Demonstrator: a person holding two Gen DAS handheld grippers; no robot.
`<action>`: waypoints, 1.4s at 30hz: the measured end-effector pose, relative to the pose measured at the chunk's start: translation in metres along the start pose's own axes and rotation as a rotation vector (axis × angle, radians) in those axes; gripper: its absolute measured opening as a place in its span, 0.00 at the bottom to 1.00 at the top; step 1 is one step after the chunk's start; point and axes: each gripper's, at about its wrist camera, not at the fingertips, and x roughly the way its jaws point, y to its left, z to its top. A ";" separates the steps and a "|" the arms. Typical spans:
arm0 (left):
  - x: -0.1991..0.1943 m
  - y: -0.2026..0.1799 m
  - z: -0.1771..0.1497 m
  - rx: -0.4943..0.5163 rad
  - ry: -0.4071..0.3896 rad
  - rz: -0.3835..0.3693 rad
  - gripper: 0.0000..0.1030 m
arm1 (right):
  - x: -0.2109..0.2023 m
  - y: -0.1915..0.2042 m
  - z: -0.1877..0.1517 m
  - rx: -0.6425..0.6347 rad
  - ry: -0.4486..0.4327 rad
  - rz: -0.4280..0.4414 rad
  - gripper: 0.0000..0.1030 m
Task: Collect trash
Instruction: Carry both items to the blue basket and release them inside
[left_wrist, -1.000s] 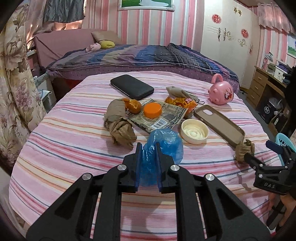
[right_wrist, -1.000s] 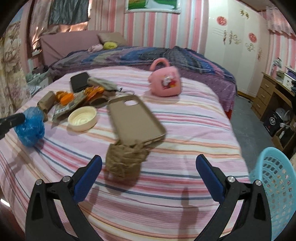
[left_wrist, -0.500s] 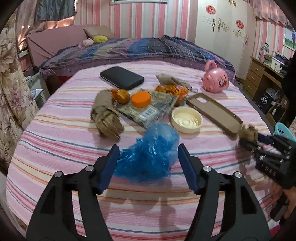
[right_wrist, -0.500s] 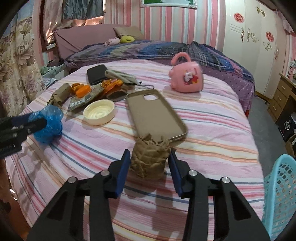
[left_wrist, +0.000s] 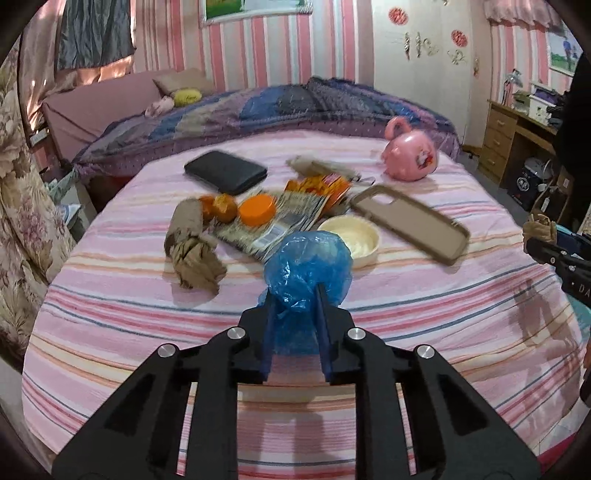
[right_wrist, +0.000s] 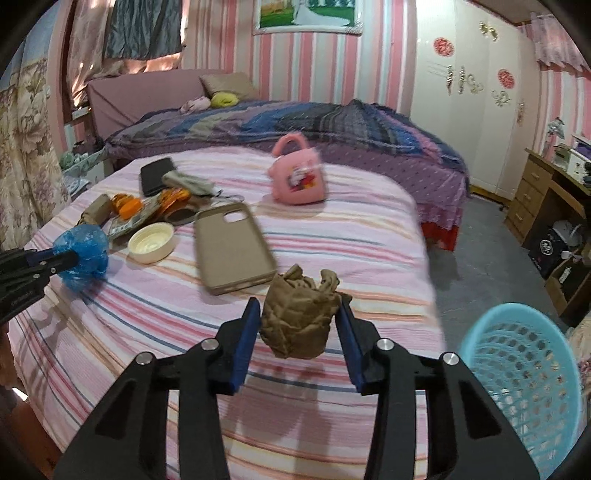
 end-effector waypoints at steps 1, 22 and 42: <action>-0.003 -0.005 0.001 0.002 -0.009 -0.010 0.18 | -0.006 -0.009 0.000 0.007 -0.011 -0.015 0.41; -0.038 -0.235 0.019 0.175 -0.086 -0.342 0.18 | -0.079 -0.216 -0.056 0.214 0.008 -0.279 0.41; -0.011 -0.358 0.032 0.265 -0.046 -0.444 0.66 | -0.088 -0.257 -0.077 0.333 -0.023 -0.320 0.41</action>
